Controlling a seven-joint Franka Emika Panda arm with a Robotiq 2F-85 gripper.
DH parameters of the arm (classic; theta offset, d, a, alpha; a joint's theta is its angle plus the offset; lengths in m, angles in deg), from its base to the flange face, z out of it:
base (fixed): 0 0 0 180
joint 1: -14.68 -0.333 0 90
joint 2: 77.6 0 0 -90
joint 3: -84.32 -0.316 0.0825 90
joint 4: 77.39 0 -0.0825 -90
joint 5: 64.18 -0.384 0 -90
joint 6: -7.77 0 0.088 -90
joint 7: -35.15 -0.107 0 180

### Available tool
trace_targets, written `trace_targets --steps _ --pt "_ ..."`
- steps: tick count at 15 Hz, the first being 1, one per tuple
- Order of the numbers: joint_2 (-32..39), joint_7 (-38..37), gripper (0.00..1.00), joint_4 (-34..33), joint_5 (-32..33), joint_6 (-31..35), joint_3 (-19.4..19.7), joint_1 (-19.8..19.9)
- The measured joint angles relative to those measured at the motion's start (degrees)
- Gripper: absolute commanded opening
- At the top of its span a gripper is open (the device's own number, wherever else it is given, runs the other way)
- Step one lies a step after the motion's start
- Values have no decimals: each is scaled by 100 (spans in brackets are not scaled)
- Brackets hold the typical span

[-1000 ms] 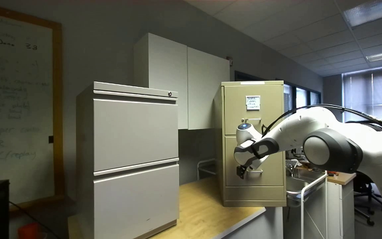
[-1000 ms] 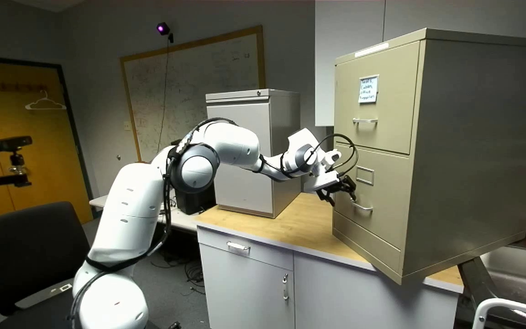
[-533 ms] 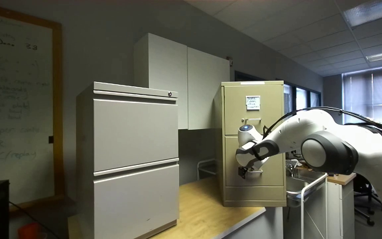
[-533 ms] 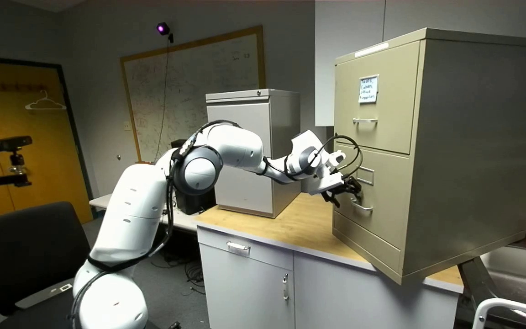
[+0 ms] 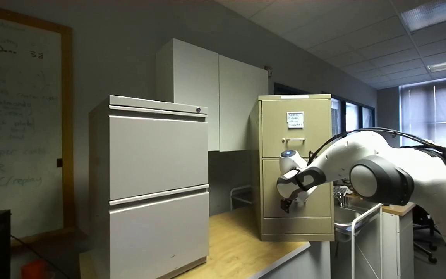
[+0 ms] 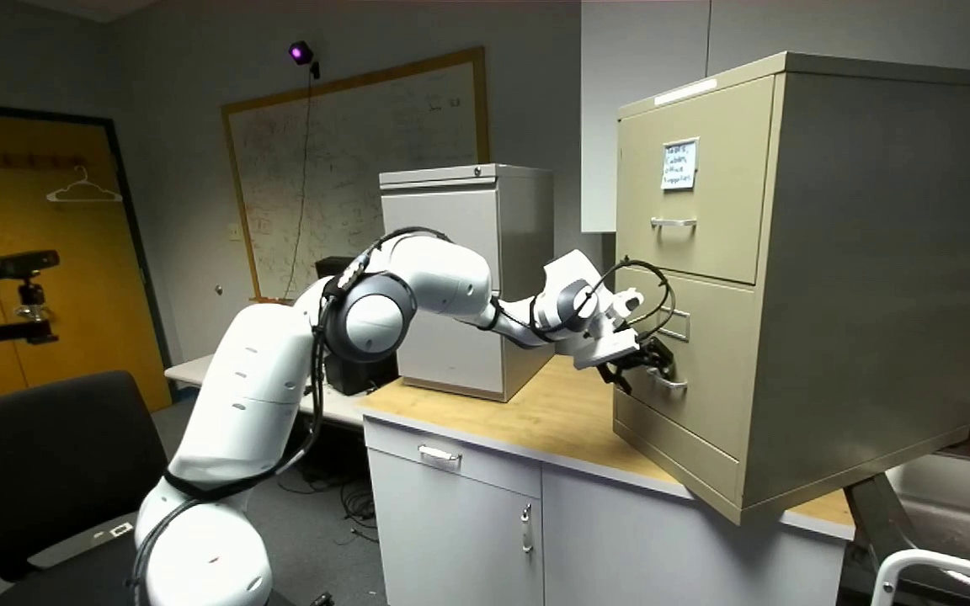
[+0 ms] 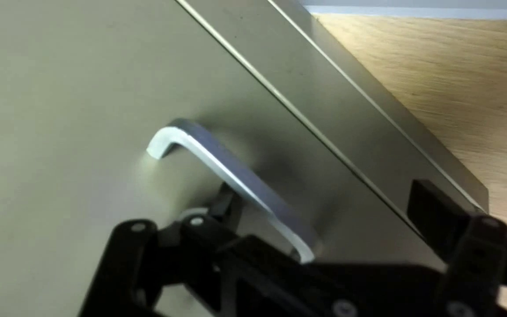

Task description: Open the bottom drawer of the file cabinet to the right

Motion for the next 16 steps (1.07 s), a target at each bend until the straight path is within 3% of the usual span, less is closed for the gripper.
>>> trace_targets --steps 2,9,16 --pt "35 0 70 -7 1 13 1 11" --pt "-42 4 16 -56 5 49 72 41" --pt "-42 4 17 -72 67 37 87 24"
